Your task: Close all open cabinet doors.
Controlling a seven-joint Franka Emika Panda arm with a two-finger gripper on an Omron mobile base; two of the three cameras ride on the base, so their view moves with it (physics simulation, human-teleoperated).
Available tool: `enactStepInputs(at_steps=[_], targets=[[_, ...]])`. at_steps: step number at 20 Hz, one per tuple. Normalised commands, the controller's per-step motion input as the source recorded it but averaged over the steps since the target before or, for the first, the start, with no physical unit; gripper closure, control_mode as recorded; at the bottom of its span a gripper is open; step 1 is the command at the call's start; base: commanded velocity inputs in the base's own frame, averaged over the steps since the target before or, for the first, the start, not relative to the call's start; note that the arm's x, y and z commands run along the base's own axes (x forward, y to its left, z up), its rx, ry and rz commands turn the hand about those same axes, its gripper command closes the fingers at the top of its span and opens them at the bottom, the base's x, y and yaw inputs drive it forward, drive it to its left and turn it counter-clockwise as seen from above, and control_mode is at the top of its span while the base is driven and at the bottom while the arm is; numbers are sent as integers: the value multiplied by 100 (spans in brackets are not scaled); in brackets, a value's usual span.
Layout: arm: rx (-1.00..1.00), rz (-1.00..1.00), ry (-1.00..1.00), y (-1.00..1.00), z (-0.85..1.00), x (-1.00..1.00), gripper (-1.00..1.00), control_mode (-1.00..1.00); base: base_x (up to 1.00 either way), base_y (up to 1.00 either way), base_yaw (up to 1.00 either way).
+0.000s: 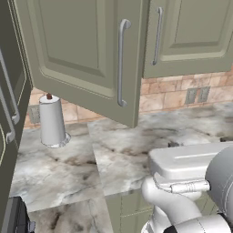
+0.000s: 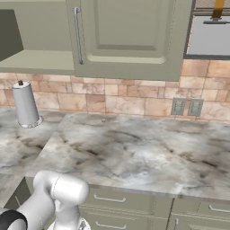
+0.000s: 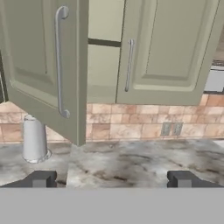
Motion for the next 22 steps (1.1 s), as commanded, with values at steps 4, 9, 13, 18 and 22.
enactStepInputs(at_steps=[4,9,13,18,22], targets=[[-3,0,-27,42,1,0,-100,-100,0,0,0],[0,0,-31,18,0,9,-100,-100,0,0,0],[0,0,-23,1,0,39,-100,-100,0,0,0],[0,0,-11,0,-4,58,-100,-100,0,0,0],[0,0,-4,2,-33,62,-100,-100,0,0,0]])
